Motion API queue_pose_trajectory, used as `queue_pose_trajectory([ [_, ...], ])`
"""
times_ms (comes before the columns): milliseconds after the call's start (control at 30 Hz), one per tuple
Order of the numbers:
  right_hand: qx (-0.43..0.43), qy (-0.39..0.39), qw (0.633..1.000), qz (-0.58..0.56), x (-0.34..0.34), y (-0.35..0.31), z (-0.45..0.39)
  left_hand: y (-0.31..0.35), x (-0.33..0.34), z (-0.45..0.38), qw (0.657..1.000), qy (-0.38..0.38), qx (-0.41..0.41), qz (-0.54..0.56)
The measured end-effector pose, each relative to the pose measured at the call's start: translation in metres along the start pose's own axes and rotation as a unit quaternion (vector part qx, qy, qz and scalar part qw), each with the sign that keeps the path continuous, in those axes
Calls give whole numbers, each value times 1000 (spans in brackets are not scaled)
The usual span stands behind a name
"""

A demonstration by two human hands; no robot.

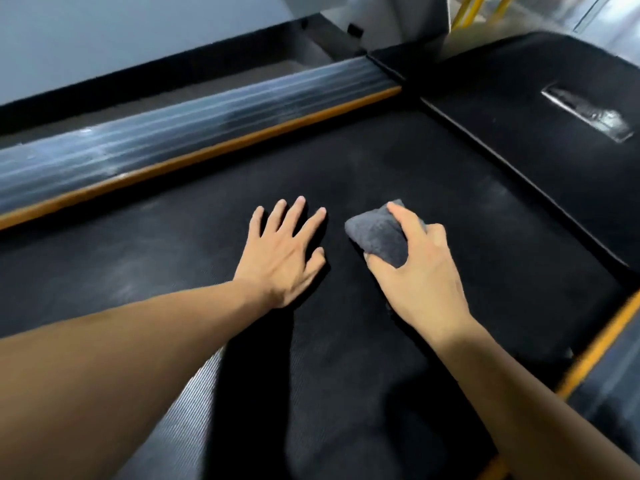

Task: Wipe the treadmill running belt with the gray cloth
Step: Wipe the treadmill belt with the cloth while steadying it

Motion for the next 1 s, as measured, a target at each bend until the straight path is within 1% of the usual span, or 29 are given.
queue_pose_trajectory([
  [67,-28,25,999,31,0,3,-33,-4,2,-34,1000,8,-11,1],
  [167,-54,106,988,95,-6,10,-81,-13,8,-52,999,28,-23,0],
  [233,-32,143,980,135,-12,16,-115,-15,11,-52,999,23,-26,0],
  [333,12,167,976,139,-24,21,-165,-12,6,-52,1000,13,-28,5],
  [433,3,209,965,158,-33,22,-214,-13,4,-52,999,-2,-36,17],
  [500,-37,184,966,177,-20,28,-241,-13,3,-52,999,-11,-33,20],
  [567,-91,102,975,176,11,35,-254,-13,2,-53,999,-16,-38,25],
  [600,-98,60,979,166,26,40,-254,-13,3,-53,999,-18,-42,25],
  [633,-92,40,983,155,36,44,-252,-13,3,-53,998,-20,-45,25],
  [733,-84,66,984,141,39,43,-252,-11,2,-52,998,-24,-57,21],
  [867,-85,68,983,146,38,44,-256,16,5,-79,988,7,-141,60],
  [933,-90,70,983,147,39,42,-253,36,14,-91,990,-4,-132,51],
  [1000,-106,85,977,164,39,42,-255,39,20,-96,991,-6,-127,34],
])
Point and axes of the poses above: each hand's wrist, its own z-axis away from the middle knuckle, its own x-axis out of the palm, y = z × x, the point moved 6 cm from there along -z, towards the middle knuckle, and after that the axes turned 14 degrees about z, right-handed, at the moved point
